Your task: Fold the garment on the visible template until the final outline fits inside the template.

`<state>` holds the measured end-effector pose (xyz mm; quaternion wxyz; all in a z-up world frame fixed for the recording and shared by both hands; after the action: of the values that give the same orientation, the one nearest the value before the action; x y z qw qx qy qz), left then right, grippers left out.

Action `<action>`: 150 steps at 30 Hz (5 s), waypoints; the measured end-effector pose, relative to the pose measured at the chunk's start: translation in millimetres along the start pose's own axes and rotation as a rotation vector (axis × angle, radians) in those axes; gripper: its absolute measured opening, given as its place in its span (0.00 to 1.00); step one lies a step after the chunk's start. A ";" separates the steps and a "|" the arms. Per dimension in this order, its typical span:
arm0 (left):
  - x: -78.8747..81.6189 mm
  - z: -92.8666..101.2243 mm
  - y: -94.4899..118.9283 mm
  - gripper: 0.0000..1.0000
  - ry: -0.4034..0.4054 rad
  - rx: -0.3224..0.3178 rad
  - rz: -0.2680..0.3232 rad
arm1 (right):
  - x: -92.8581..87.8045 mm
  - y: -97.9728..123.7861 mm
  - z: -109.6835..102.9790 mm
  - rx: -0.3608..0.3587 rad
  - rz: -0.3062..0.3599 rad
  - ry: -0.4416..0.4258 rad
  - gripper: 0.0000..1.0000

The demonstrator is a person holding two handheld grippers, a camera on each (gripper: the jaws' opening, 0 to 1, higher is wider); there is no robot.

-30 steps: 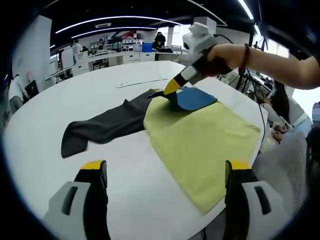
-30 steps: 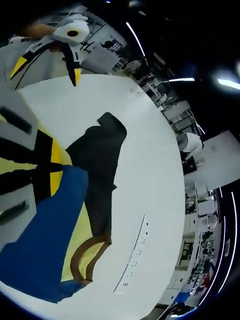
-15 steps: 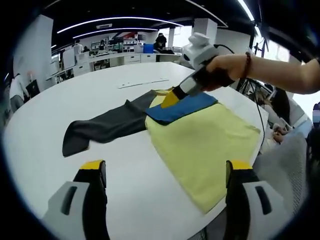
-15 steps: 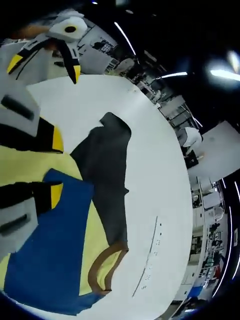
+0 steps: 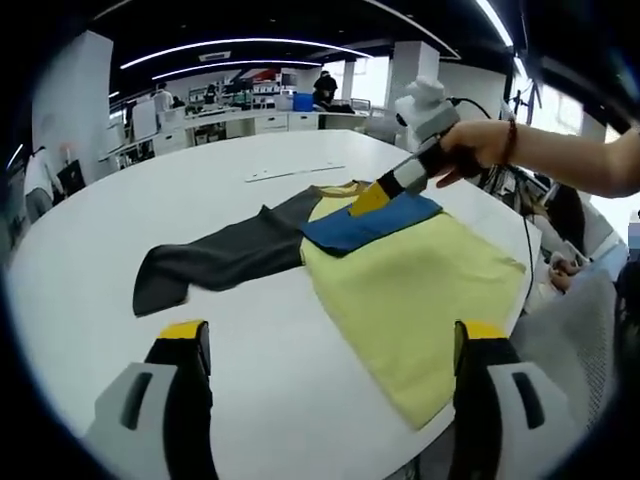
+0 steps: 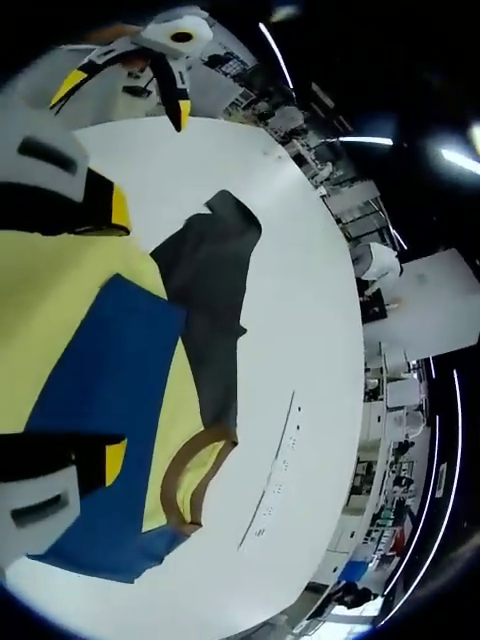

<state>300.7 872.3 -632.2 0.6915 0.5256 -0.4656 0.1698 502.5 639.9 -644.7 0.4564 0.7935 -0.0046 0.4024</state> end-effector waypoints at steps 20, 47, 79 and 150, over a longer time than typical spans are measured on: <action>1.7 -31.4 7.5 0.99 0.038 0.111 0.005 | -31.6 59.6 65.3 -0.103 0.039 -0.057 0.93; 14.0 -78.1 -14.4 0.62 0.057 0.283 0.078 | -90.4 105.9 128.3 -0.231 0.064 -0.135 0.81; -25.0 -139.8 -76.4 0.15 0.056 0.349 -0.079 | -123.9 130.0 114.1 -0.194 0.123 -0.199 0.74; -40.5 -191.0 -10.3 0.00 0.089 0.584 -0.159 | -136.5 193.7 54.3 -0.094 0.200 -0.205 0.97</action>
<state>376.4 1047.6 -674.0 0.5419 0.7289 -0.3240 0.2648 372.1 438.2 -606.9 0.4478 0.8039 -0.1490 0.3619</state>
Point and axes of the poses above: the point that each gripper's makers call its tool centre point, and the gripper's own axes: y roughly backward along the fingers, z roughly to its right, x roughly out of its top, the point moved 10 cm from there along y, roughly backward along the fingers, and after that the axes turned 5 degrees about -y, right-handed, at the moved point
